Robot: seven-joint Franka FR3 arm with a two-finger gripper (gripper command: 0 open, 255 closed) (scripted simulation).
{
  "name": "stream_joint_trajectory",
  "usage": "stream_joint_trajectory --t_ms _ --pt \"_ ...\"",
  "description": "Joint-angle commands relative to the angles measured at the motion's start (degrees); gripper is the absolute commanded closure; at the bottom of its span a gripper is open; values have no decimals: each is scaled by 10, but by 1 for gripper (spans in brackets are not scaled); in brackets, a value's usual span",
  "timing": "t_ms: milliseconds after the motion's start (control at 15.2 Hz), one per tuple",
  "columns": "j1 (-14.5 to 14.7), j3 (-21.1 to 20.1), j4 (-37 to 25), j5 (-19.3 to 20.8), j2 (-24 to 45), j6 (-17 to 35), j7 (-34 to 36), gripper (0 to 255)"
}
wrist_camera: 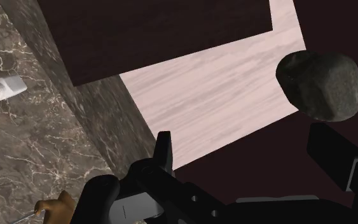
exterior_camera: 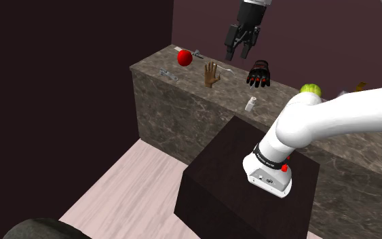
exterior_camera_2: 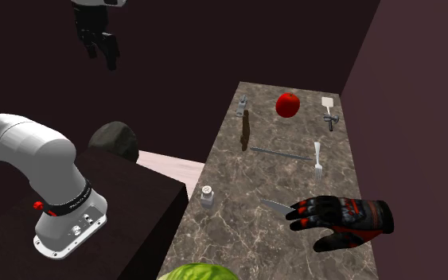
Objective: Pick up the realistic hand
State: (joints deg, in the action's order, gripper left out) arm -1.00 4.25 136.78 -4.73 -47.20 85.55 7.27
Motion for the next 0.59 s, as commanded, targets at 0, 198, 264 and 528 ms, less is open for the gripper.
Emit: stream_joint_trajectory --t_ms 0,198,264,528 --pt "0 0 0 0 0 0 0 0" --pt "-9 23 18 27 26 40 -32 0" --pt "-12 31 22 35 36 54 -42 0" --pt "-23 62 33 67 84 110 -83 0"
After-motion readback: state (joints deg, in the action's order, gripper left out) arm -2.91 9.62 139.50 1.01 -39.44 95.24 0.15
